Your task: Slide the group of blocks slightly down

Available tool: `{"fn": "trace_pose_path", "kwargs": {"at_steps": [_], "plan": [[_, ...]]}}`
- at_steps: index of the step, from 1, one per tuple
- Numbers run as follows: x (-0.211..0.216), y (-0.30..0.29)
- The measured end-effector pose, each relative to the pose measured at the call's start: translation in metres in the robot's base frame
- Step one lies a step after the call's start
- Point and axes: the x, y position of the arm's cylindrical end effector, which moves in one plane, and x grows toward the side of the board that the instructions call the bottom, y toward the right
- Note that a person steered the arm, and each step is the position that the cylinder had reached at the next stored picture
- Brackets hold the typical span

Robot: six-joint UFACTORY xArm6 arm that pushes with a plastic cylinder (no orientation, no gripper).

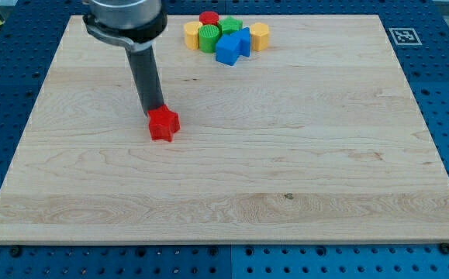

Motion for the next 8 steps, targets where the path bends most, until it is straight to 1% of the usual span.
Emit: {"fn": "trace_pose_path", "kwargs": {"at_steps": [1,2,3,4,5,6,7,8], "plan": [[0.026,0.012],[0.025,0.018],[0.002,0.021],[-0.038,0.015],[-0.108,0.014],[-0.156,0.012],[-0.162,0.012],[-0.203,0.012]]}}
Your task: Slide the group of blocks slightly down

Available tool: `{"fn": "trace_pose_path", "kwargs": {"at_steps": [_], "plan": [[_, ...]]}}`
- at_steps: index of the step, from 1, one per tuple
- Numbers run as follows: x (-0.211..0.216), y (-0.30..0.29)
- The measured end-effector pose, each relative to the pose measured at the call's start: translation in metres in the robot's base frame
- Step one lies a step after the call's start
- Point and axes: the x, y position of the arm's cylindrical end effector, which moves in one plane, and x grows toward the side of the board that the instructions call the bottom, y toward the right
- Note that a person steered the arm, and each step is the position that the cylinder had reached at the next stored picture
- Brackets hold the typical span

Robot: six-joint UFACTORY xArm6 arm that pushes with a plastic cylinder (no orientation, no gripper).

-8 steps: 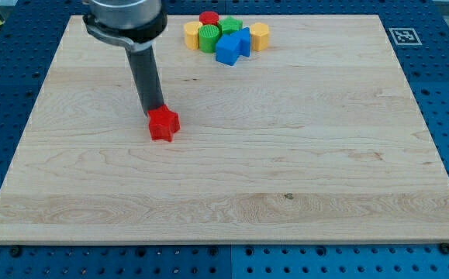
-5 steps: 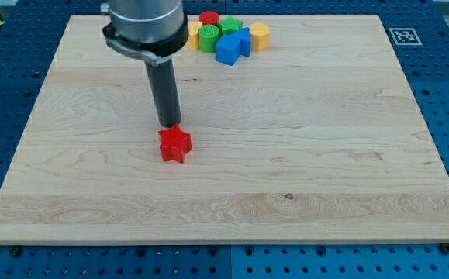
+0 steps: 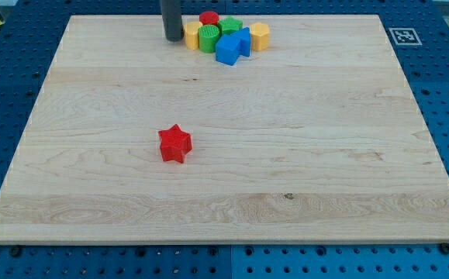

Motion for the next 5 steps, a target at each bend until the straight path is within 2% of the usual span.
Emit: {"fn": "trace_pose_path", "kwargs": {"at_steps": [1,2,4,5], "plan": [[-0.026,0.026],[-0.026,0.067],[0.016,0.076],[0.032,0.099]]}}
